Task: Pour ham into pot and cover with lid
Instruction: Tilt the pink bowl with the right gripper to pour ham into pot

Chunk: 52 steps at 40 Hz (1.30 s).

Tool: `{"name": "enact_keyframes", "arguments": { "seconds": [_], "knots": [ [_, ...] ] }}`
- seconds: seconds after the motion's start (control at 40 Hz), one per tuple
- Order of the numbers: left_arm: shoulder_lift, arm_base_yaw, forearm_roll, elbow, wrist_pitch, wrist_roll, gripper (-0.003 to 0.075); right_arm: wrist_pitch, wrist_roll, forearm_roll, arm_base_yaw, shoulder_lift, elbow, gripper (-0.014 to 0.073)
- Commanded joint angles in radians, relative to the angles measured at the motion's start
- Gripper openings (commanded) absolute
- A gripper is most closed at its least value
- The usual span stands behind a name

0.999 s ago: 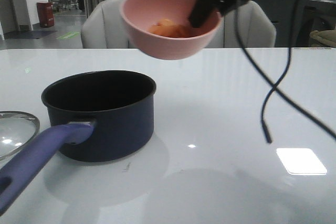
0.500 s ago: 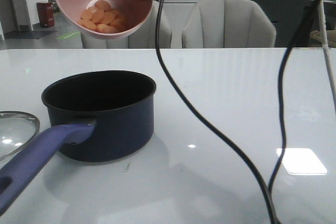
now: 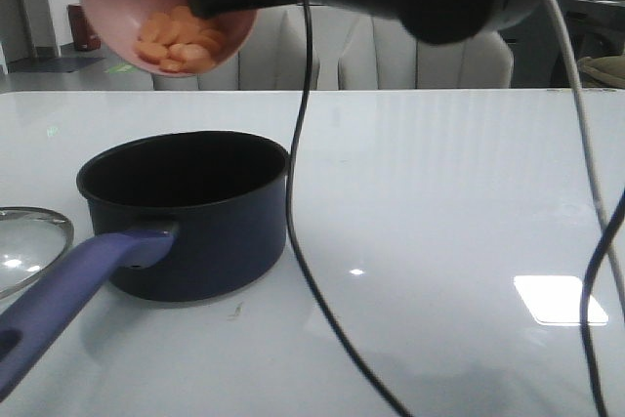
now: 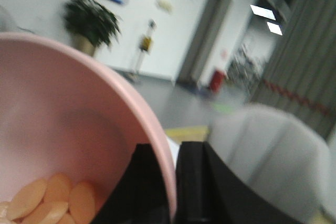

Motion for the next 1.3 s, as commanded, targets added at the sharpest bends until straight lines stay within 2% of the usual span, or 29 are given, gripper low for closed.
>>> {"name": "enact_keyframes", "arguments": {
  "seconds": [0.0, 0.225, 0.5, 0.725, 1.074, 1.149, 1.274],
  "knots": [
    [0.009, -0.006, -0.009, -0.026, -0.074, -0.002, 0.0655, -0.272, -0.034, -0.113, 0.003, 0.002, -0.023, 0.0147],
    [0.009, -0.006, -0.024, -0.026, -0.074, -0.002, 0.0655, -0.349, -0.213, -0.081, 0.004, 0.056, -0.02, 0.0147],
    [0.009, -0.006, -0.024, -0.026, -0.074, -0.002, 0.0655, -0.366, -0.58, -0.08, 0.006, 0.067, -0.017, 0.0147],
    [0.009, -0.006, -0.024, -0.026, -0.074, -0.002, 0.0655, -0.366, -0.706, -0.076, 0.006, 0.067, -0.017, 0.0147],
    [0.009, -0.006, -0.024, -0.026, -0.074, -0.002, 0.0654, -0.366, -0.681, -0.025, 0.006, 0.067, -0.017, 0.0147],
    [0.009, -0.006, -0.024, -0.026, -0.074, -0.002, 0.0655, -0.366, -0.577, -0.004, 0.006, 0.065, -0.017, 0.0147],
    [0.009, -0.006, -0.024, -0.026, -0.078, -0.002, 0.0655, -0.359, -0.265, 0.1, 0.008, 0.06, -0.017, 0.0147]
  ]
}}
